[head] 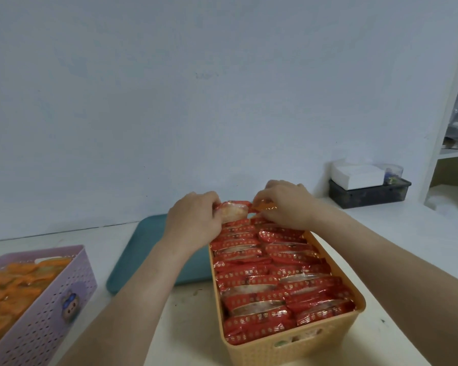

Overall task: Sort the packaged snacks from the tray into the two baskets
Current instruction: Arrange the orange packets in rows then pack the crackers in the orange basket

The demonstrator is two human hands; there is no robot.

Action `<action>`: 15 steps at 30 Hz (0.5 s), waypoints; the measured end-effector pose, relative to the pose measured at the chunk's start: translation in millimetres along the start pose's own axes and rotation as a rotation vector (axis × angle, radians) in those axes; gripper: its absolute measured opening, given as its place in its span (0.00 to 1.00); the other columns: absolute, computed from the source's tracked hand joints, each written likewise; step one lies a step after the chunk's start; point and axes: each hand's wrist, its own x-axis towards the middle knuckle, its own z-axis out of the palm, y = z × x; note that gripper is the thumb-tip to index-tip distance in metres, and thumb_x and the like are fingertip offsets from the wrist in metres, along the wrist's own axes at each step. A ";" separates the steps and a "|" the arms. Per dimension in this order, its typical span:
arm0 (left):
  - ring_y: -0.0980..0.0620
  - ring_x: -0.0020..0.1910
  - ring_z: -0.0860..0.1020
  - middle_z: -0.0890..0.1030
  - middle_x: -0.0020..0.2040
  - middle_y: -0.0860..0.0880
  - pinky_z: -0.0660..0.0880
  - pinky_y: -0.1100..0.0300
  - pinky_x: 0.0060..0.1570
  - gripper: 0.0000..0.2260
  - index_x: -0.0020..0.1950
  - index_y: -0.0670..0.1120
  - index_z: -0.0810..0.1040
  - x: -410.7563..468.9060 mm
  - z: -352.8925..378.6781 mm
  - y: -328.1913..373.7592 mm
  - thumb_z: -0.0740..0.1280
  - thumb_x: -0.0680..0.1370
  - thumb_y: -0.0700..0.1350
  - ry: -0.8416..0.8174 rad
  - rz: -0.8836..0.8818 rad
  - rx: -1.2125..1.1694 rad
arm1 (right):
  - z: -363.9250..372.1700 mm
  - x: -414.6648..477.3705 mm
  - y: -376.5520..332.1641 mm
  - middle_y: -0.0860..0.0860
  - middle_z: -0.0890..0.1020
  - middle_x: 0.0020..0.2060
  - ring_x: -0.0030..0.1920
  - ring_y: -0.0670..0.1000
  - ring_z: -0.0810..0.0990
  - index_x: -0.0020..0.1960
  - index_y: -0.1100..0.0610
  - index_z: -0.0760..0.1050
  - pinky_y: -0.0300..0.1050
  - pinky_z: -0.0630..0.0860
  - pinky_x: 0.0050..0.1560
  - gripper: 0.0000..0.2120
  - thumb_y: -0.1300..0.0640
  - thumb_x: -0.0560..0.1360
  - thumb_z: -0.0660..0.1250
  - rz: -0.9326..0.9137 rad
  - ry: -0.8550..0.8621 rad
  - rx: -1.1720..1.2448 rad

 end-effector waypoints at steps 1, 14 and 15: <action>0.50 0.50 0.75 0.77 0.41 0.52 0.70 0.56 0.42 0.10 0.49 0.51 0.81 1.9 -2.0 1.2 0.61 0.78 0.53 -0.052 0.018 0.105 | -0.8 1.2 -0.1 0.47 0.76 0.55 0.59 0.50 0.75 0.61 0.46 0.75 0.53 0.70 0.60 0.13 0.49 0.77 0.63 -0.016 -0.001 -0.008; 0.50 0.52 0.75 0.82 0.49 0.55 0.64 0.52 0.51 0.15 0.57 0.57 0.77 6.0 -5.1 3.4 0.56 0.80 0.61 -0.279 0.094 0.318 | 15.2 -1.7 -5.8 0.48 0.76 0.52 0.55 0.53 0.75 0.58 0.48 0.76 0.48 0.65 0.48 0.13 0.58 0.76 0.60 0.015 0.105 -0.240; 0.50 0.53 0.73 0.81 0.48 0.55 0.64 0.51 0.50 0.14 0.56 0.57 0.78 7.1 -4.8 4.1 0.56 0.80 0.60 -0.290 0.113 0.352 | 15.7 -3.3 -6.2 0.48 0.76 0.53 0.56 0.53 0.75 0.59 0.49 0.74 0.48 0.65 0.48 0.15 0.60 0.74 0.60 0.024 0.121 -0.240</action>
